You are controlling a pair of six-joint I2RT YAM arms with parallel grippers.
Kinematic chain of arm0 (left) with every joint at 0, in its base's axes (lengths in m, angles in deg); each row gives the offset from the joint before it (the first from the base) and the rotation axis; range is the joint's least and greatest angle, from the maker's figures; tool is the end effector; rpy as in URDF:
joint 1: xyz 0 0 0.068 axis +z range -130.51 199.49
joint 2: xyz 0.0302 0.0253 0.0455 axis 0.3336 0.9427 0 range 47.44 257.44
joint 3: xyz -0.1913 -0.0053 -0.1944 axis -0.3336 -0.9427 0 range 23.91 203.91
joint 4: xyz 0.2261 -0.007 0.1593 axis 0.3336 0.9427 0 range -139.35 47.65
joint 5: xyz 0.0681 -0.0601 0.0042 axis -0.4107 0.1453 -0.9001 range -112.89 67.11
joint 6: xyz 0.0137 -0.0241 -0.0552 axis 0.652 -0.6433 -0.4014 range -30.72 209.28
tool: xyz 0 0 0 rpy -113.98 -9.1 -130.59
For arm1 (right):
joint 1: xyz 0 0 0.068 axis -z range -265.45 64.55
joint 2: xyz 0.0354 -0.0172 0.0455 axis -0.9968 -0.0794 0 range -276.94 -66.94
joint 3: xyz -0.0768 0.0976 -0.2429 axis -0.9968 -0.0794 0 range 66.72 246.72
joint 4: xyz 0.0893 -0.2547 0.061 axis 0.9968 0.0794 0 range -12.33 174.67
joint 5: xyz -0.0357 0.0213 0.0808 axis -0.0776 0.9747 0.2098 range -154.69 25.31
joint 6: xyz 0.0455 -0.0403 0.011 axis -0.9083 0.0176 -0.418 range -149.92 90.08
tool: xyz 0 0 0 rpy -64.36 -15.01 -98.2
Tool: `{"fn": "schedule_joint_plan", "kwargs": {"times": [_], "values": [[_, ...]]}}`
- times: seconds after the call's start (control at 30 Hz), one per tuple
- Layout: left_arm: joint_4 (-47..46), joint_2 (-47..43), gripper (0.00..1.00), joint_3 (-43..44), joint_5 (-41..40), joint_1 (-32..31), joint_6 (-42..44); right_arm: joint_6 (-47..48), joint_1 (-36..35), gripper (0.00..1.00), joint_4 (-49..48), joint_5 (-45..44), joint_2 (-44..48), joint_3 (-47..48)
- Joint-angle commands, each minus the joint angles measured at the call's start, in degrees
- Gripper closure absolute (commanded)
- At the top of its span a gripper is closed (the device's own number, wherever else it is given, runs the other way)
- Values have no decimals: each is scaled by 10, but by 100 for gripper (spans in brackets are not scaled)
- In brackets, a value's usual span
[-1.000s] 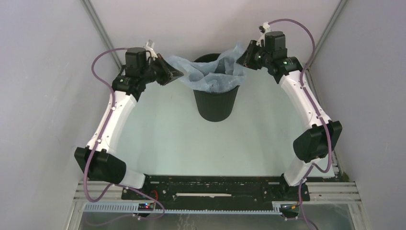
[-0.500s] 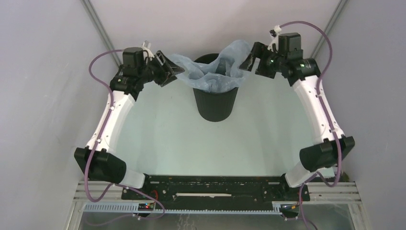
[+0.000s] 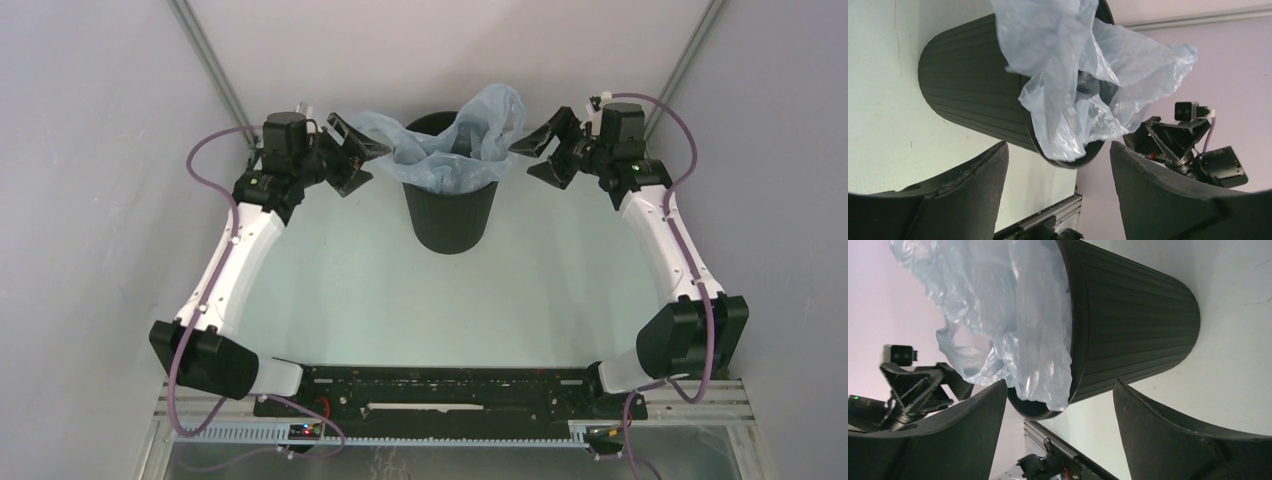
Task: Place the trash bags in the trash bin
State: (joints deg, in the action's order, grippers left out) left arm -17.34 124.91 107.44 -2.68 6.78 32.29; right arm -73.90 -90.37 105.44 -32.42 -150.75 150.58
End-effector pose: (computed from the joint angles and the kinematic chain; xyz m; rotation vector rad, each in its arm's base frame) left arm 0.3105 -0.0866 0.4069 -0.5936 2.1001 -1.0924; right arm 0.3496 0.0551 0.3834 0.3604 2.1278 1.0917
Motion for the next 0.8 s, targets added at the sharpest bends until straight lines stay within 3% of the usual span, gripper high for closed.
{"fn": "schedule_joint_plan", "kwargs": {"times": [0.0, 0.23, 0.37, 0.57, 0.67, 0.77], "values": [[-34, 28, 24, 4, -18, 0, -61, -77, -17, 16, -52, -22, -9, 15], [-39, 47, 49, 1, -13, 0, -26, -84, -35, 43, -39, -23, -17, 10], [-29, 48, 71, -5, -9, 3, -10, -74, -38, 59, -19, -39, 1, -7], [-1, 39, 91, 4, -10, 6, 30, -40, -11, 100, -8, -19, 15, -31], [21, 32, 99, 2, -21, 6, 56, -10, 10, 100, 4, 3, 23, -37], [34, 17, 100, -10, -25, 8, 74, 24, 20, 100, 27, 23, 35, -45]]}}
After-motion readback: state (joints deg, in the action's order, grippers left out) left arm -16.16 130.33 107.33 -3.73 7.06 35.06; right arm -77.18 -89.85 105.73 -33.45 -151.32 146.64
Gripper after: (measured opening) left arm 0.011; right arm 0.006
